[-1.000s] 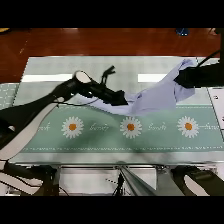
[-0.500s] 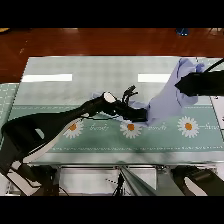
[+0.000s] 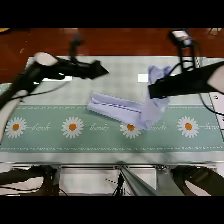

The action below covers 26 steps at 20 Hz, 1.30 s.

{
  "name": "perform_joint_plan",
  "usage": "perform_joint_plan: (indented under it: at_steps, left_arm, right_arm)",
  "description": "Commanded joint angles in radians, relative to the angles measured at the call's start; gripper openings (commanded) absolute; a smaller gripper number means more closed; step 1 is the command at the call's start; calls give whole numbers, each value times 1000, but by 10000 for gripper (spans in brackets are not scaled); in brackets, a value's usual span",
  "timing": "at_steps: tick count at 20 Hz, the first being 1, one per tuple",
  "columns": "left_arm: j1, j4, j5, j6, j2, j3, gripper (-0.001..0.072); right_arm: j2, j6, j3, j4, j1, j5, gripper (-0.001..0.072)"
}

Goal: Fold the shirts.

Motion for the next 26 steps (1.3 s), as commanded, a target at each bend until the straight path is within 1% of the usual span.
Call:
perform_joint_plan:
  at_steps: [1, 3, 5, 6, 8, 9, 10, 11, 12, 14, 16, 17, 18, 19, 20, 21, 23, 24, 26]
  left_arm:
    - [248, 49, -100, -1, 191, 1, 22]
    - [343, 50, -153, 0, 273, 1, 23]
    - [398, 51, -207, 0, 327, 0, 23]
    - [409, 54, -224, 0, 347, 0, 23]
    - [404, 91, -234, -1, 362, 0, 23]
    - [401, 110, -242, -1, 360, 0, 23]
    - [399, 135, -246, -1, 357, -2, 23]
    - [399, 160, -246, -1, 357, -8, 24]
    - [404, 196, -246, -1, 357, -12, 23]
    - [417, 273, -246, -1, 357, -12, 24]
    - [438, 322, -246, -1, 357, -12, 25]
    - [449, 333, -247, -2, 357, -12, 25]
    - [462, 339, -247, -2, 357, -13, 25]
    - [472, 339, -249, -1, 357, -12, 25]
    - [483, 339, -257, -1, 357, -13, 25]
    - [492, 350, -274, -1, 357, -12, 25]
    - [492, 415, -320, -1, 357, -14, 26]
    - [491, 446, -344, -2, 356, -18, 25]
    - [491, 462, -373, -2, 356, -36, 25]
  right_arm:
    - [-165, 32, 0, -3, 97, -249, 22]
    - [-268, 29, 0, 33, 129, -417, 22]
    - [-373, 29, 0, 95, 164, -558, 24]
    - [-420, 28, 0, 154, 180, -612, 68]
    - [-507, 27, 0, 322, 209, -681, 367]
    - [-536, 24, 0, 389, 217, -686, 442]
    - [-546, 16, 0, 412, 217, -665, 450]
    - [-539, -3, 0, 394, 211, -617, 450]
    - [-521, -27, 0, 351, 195, -541, 450]
    - [-454, -29, 0, 157, 137, -293, 450]
    - [-375, -30, 0, -97, 55, -34, 464]
    - [-338, -43, 0, -208, 2, 61, 466]
    - [-300, -79, -1, -277, -69, 135, 476]
    - [-264, -103, -10, -287, -148, 176, 484]
    - [-226, -109, -37, -254, -240, 188, 484]
    - [-192, -109, -79, -185, -323, 183, 498]
    - [-137, -115, -221, 40, -469, 113, 501]
    - [-123, -145, -314, 187, -515, 52, 581]
    - [-123, -275, -486, 468, -540, -89, 604]
